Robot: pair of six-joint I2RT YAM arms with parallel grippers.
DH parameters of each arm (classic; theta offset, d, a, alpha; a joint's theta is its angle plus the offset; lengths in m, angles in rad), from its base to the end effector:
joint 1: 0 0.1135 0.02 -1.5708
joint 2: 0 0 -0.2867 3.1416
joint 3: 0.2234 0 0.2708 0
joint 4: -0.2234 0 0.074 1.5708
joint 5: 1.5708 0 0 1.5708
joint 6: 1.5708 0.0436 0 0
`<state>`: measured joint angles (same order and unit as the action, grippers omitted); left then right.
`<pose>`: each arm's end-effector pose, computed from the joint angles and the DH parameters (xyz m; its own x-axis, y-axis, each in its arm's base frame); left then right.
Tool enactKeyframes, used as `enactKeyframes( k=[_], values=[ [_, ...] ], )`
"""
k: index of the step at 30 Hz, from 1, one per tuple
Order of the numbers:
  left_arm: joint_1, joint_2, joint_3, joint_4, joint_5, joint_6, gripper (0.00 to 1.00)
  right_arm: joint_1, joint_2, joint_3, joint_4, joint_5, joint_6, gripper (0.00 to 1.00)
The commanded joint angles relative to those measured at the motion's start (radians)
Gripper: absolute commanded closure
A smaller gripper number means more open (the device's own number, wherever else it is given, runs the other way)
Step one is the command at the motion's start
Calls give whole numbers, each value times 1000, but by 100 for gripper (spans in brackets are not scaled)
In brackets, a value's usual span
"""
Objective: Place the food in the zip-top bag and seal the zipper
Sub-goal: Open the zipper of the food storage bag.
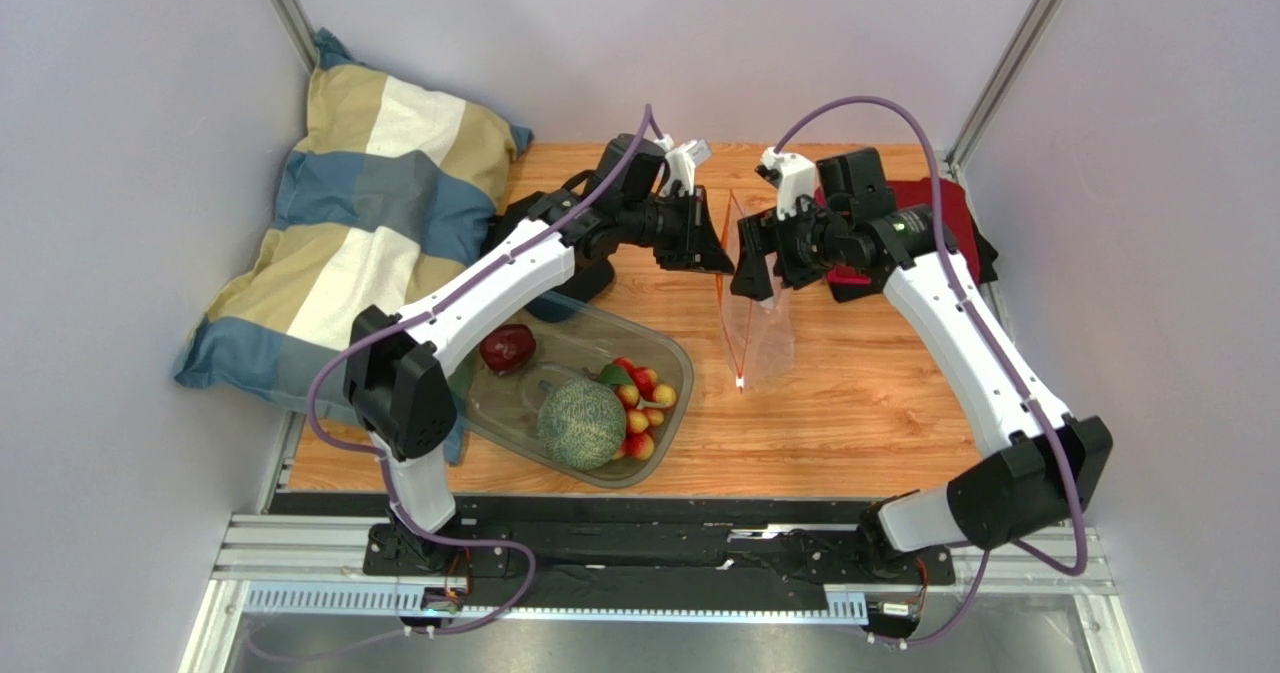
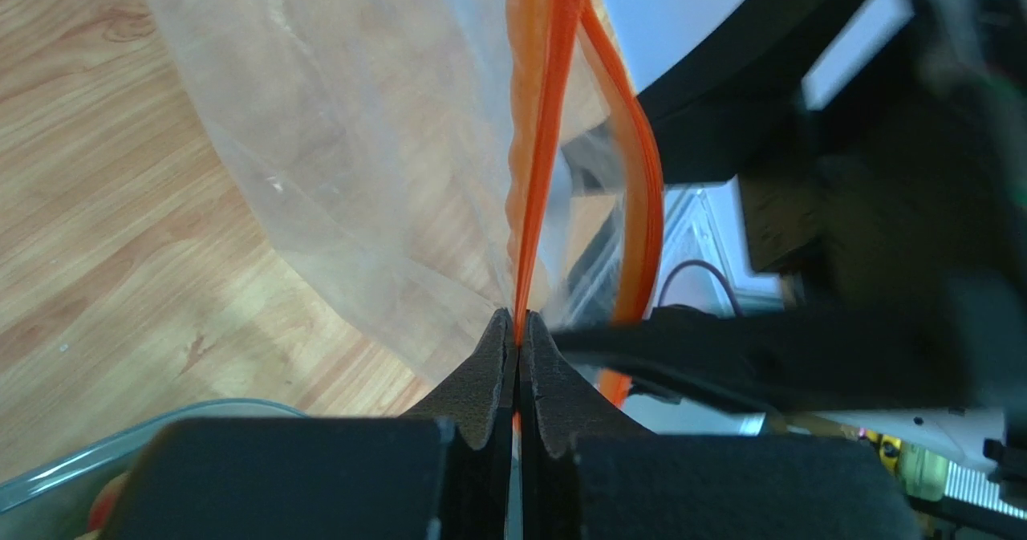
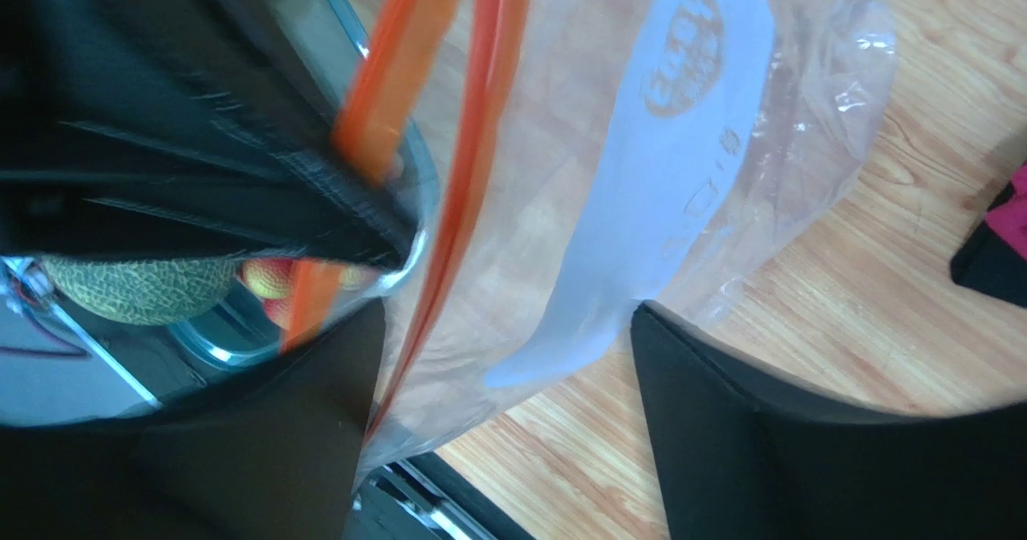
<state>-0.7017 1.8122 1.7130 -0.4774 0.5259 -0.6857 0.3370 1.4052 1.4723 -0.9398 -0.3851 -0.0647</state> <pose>0.3302 -0.3078 0.3645 -0.8793 0.0261 -0.4755 0.4172 0.5238 -0.7427 0.2831 0.1165 0.3862 -0.6869 -0.3042 -0.6600 -0.5799 0.7768 0.2456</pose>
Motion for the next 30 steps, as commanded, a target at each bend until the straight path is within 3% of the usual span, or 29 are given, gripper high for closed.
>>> enactKeyframes(
  k=[1, 2, 3, 5, 9, 12, 16, 20, 23, 26, 27, 29, 30],
  values=[
    [-2, -70, 2, 5, 57, 38, 100, 0, 25, 22, -19, -35, -17, 55],
    [2, -80, 5, -16, 62, 54, 100, -6, 18, 26, -49, -35, -29, 67],
    [13, -88, 4, -36, 69, 90, 100, -21, 8, 28, -69, -43, -37, 87],
    [54, -111, -3, -108, 103, 142, 100, -48, -26, 36, -138, -73, -52, 100],
    [93, -119, 60, -382, 86, 360, 100, -128, -86, -1, -243, -242, -79, 100],
    [99, -132, 65, -490, 5, 506, 100, -139, -112, -90, -292, -270, -138, 100],
    [99, -140, -31, -497, -69, 621, 100, -148, -97, -193, -249, -258, -169, 100],
    [100, -134, -88, -443, -2, 708, 100, -151, -48, -222, -194, -299, -135, 100],
    [100, -145, -110, -394, 48, 730, 91, -150, -31, -245, -139, -311, -98, 100],
    [102, -161, -102, -415, 118, 810, 61, -150, -28, -273, -96, -321, -60, 100],
    [103, -177, -102, -437, 132, 860, 41, -148, -29, -279, -90, -325, -55, 100],
    [102, -261, -122, -451, 179, 929, 27, -148, -31, -291, -74, -325, -38, 100],
    [102, -301, -141, -448, 181, 955, 2, -150, -32, -294, -68, -322, -34, 100]
  ],
)
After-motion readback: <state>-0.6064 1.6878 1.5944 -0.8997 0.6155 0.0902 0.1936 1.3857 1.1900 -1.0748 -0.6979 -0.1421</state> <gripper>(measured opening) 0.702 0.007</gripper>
